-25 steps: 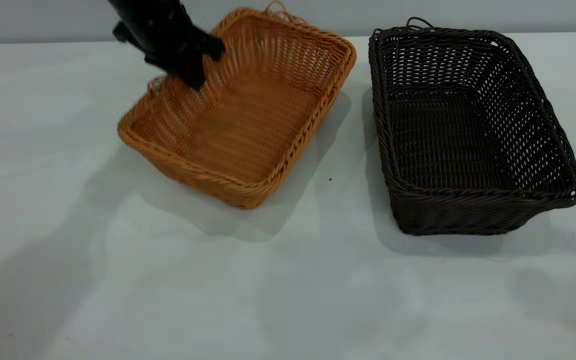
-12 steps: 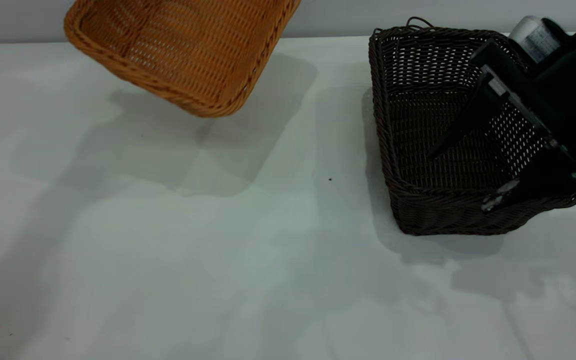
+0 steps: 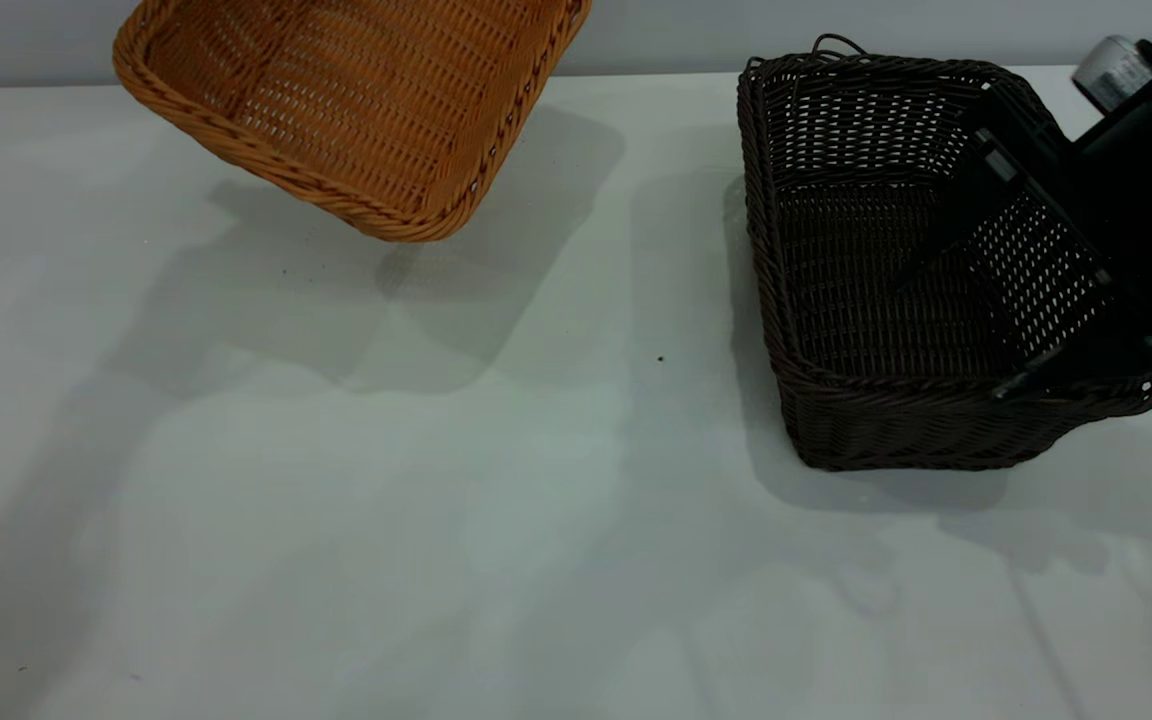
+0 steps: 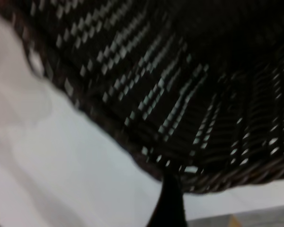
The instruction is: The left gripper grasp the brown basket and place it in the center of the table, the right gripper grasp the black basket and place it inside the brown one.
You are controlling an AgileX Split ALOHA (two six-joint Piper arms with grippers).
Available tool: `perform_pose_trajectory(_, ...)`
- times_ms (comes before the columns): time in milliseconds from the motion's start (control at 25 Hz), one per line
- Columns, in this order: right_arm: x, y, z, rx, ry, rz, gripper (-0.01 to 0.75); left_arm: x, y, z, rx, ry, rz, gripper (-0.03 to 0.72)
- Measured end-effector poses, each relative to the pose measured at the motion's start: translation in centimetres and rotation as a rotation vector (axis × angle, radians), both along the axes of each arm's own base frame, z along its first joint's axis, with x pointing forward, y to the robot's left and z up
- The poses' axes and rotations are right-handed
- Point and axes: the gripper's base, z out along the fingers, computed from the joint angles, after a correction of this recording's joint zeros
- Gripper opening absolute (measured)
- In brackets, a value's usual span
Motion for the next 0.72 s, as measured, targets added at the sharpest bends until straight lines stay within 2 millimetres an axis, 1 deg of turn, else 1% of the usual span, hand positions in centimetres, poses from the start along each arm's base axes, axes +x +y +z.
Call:
perform_pose_trajectory(80,-0.11,-0.11,-0.08,-0.012,0.023,-0.015,0.597,0.0,0.0,0.0,0.0,0.0,-0.001,0.079)
perform_pose_trajectory(280,-0.56,-0.28,-0.23,-0.033,0.086,-0.025,0.596,0.01,0.0,0.0,0.002,-0.002,-0.003,0.079)
perform_pose_trajectory(720,-0.41,-0.5,-0.34,-0.059,0.076,-0.042,0.594,0.01,-0.01,0.01,0.0,-0.001,-0.003,0.079)
